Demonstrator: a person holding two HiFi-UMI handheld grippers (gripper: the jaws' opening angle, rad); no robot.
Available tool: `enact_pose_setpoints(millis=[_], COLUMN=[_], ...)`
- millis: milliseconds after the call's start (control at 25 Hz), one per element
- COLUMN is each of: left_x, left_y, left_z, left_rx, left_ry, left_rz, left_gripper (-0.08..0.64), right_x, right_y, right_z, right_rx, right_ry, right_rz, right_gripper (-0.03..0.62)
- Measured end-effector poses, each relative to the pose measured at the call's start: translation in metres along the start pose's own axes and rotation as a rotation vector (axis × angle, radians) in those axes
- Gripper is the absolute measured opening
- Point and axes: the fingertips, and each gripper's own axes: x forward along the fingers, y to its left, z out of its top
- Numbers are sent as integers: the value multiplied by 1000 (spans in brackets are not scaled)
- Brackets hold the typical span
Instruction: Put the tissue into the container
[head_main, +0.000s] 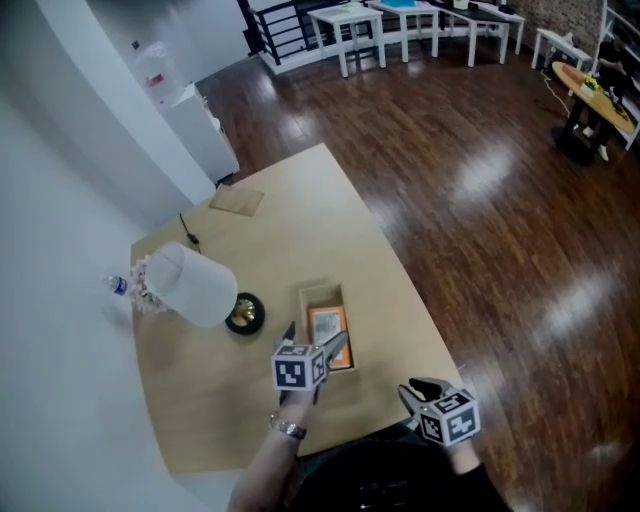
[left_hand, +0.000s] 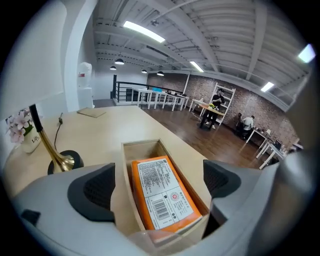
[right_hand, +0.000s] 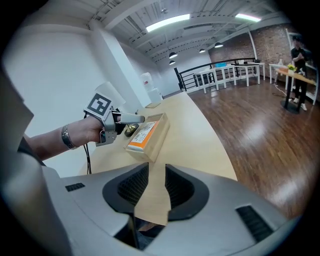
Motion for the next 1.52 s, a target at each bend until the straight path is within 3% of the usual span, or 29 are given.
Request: enact_pose_setpoints(millis=[160, 400, 440, 600, 800, 1520], left_x=[-47, -111, -116, -126, -131, -124], left_y=[-24, -50, -49, -52, -73, -77], left_z=[0, -39, -51, -86, -99, -97], left_rx=[26, 95, 81, 9, 22, 60], left_ry=[-37, -59, -53, -26, -10, 5], left_rz=[-98, -150, -145, -135, -177, -189], left_gripper=[510, 45, 25, 2, 0, 0], right_x=[5, 20, 21, 26, 27, 19], right_y=[13, 28, 31, 43, 57, 52], right_z=[10, 19, 19, 21, 13, 8], right_rx=[-28, -78, -85, -122, -191, -211], right_ry=[5, 14, 23, 44, 62, 84], right_rz=[37, 80, 89, 126, 166, 145], right_gripper=[109, 109, 109, 107, 2, 0])
